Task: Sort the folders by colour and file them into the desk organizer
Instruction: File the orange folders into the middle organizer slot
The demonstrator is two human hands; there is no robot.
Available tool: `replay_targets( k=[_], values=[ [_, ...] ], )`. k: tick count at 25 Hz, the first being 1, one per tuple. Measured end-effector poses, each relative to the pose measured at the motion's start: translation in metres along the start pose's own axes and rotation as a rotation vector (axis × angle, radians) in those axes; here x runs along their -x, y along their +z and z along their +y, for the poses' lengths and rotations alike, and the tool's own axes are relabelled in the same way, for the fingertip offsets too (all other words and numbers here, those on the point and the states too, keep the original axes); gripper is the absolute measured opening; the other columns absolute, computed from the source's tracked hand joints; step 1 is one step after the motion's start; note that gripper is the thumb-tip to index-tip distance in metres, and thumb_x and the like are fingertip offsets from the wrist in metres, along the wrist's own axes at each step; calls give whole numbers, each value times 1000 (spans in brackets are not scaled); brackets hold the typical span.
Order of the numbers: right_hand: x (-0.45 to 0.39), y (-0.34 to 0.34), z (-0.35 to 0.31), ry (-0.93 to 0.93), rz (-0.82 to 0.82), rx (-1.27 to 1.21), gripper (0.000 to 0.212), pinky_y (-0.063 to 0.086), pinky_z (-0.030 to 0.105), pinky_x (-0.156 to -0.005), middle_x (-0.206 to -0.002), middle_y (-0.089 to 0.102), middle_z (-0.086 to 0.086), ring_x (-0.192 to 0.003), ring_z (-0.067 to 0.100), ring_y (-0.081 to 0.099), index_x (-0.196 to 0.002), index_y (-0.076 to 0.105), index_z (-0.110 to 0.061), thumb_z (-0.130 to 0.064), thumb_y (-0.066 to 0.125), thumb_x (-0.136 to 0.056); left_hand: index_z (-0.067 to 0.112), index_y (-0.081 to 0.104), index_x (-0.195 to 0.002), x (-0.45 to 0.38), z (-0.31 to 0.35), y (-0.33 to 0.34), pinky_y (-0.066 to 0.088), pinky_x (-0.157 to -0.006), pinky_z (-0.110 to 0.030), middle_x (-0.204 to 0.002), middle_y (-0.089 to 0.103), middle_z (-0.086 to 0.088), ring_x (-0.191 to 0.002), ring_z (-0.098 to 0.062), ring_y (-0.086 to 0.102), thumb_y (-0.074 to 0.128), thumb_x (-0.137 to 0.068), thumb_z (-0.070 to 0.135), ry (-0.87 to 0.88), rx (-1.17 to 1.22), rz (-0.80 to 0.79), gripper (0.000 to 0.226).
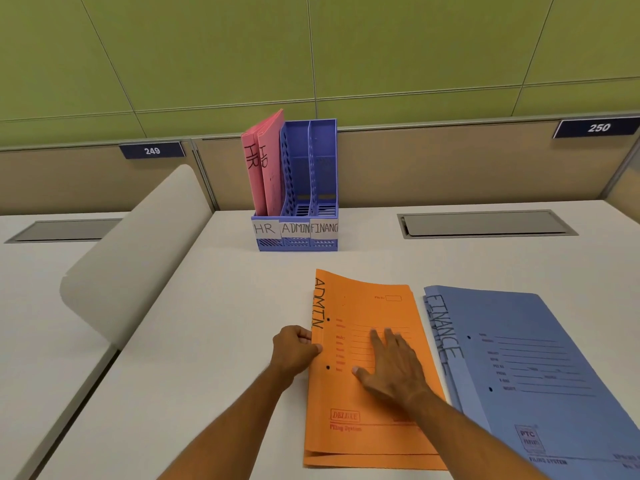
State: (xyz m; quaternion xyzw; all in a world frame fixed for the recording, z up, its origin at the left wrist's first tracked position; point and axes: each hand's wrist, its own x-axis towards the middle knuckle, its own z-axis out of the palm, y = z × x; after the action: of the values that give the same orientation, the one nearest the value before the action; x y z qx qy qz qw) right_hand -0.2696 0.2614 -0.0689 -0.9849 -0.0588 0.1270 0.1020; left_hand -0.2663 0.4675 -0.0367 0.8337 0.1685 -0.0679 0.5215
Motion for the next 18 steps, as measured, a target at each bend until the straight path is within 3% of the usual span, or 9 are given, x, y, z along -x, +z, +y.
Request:
replay_targets(
  k=[8,18],
  values=[
    [-2,-18,5,-38,142,-53,98,20,45,-118,-160,16,14,-147,31,16,-153,10,-21,-76,40,-79,9,69,-83,3,17,-11,60,-73,-35,-84,73,-7,-79,-18,71,74,-76,3,-38,79,47,10],
    [-24,-74,-4,-96,388,-68,96,17,46,-118,-162,9,13,-148,30,14,-154,8,-20,-74,40,-81,10,66,-84,-2,53,-41,59,-69,-33,-85,72,-8,-80,-21,71,71,-79,5,64,168,139,8]
  ],
)
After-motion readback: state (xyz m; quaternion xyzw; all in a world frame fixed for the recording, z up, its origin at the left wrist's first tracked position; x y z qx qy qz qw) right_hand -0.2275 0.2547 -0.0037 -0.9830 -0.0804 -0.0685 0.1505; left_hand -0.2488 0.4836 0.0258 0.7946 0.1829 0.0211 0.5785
